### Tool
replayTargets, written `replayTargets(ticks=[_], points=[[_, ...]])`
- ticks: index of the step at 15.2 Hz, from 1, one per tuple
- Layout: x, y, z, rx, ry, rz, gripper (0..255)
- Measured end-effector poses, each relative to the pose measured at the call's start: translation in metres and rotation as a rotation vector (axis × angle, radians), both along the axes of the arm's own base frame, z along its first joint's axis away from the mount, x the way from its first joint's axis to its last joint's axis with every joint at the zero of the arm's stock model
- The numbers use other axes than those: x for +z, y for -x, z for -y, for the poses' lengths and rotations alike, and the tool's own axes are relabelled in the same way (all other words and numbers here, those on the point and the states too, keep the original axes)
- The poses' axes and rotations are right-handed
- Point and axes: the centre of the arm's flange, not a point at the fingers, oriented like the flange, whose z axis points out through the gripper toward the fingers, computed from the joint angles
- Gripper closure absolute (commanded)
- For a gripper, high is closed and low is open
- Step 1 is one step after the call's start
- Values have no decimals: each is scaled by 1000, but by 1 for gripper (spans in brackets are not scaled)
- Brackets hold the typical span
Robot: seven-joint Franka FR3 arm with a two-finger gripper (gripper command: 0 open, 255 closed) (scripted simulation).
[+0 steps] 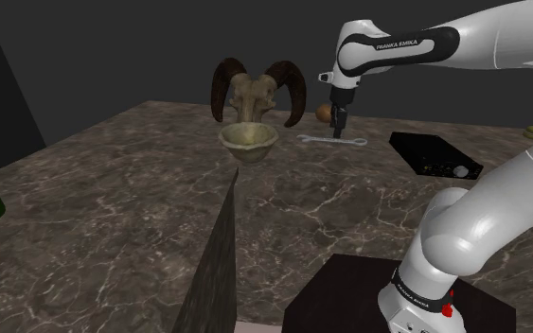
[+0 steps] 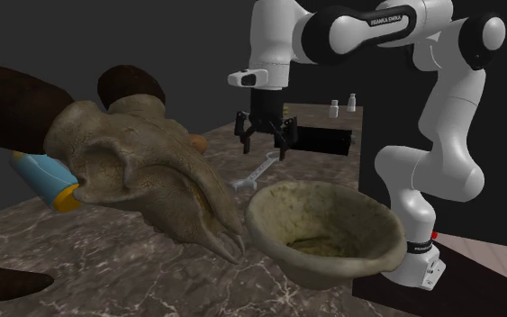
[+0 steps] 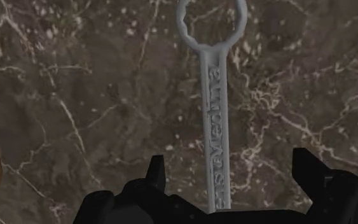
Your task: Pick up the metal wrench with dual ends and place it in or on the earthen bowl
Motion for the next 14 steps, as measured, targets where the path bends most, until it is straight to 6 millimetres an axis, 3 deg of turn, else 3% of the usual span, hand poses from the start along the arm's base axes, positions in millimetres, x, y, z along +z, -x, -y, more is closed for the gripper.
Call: replayTargets(ticks=[6,13,14], points=[[-32,-4,3,12,2,-2,0],[-35,-4,3,12,2,-1,0],[-35,-4,3,12,2,-1,255]])
